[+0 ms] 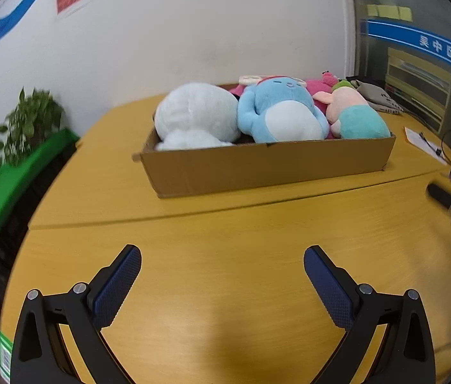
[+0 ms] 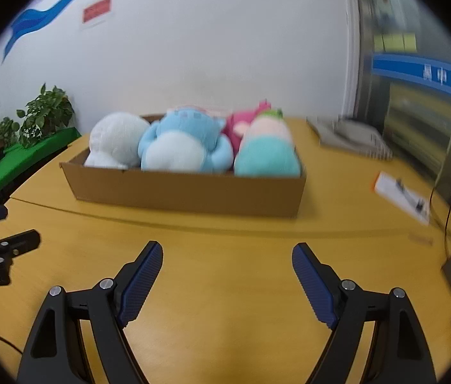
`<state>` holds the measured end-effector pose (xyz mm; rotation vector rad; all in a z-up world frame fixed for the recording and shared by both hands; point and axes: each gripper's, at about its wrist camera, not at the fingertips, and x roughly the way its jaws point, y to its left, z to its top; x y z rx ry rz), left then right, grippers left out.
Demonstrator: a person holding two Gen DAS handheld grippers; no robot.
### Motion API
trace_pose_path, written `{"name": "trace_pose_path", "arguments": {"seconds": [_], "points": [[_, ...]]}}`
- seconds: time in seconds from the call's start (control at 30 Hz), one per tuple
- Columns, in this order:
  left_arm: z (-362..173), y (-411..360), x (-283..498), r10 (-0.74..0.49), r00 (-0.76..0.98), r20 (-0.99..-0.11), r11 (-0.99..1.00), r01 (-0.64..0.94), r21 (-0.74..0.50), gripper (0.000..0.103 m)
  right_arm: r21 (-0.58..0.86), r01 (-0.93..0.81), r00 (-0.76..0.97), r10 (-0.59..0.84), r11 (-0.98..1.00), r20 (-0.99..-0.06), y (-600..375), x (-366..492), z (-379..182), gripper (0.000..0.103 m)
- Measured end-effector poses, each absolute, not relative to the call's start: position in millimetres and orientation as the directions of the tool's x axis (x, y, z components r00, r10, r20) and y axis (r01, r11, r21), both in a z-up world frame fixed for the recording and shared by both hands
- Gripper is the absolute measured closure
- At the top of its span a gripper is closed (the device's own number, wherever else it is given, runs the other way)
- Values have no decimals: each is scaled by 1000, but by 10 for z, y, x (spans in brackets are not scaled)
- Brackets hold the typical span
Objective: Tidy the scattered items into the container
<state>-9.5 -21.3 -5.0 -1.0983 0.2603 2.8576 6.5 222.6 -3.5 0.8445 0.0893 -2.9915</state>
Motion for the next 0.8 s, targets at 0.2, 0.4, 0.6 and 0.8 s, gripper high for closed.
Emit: {"name": "trace_pose_path", "arguments": {"seconds": [0.2,0.4,0.6,0.8], "points": [[-330,-856,-337,71,-671,-738,-965,-233,119,0,-148,185,-866,-90,-972,-492,2630,-20,-28,20],[-985,-1208,-438,105,-552,-827,-916,-377,135,0,-73,326,-701,-189,-943,-688,3201,-131,-594,20],[-1083,-1450,-550,247,-522,-816,-902,-432,4,0,-34,430,-579,-246,-902,-778,3552,-192,-862,20],[-1119,-1470,-659,325,-500,-803,-845,-535,-9,0,3,481,-528,-292,-877,-798,3678,-181,-1005,10]]}}
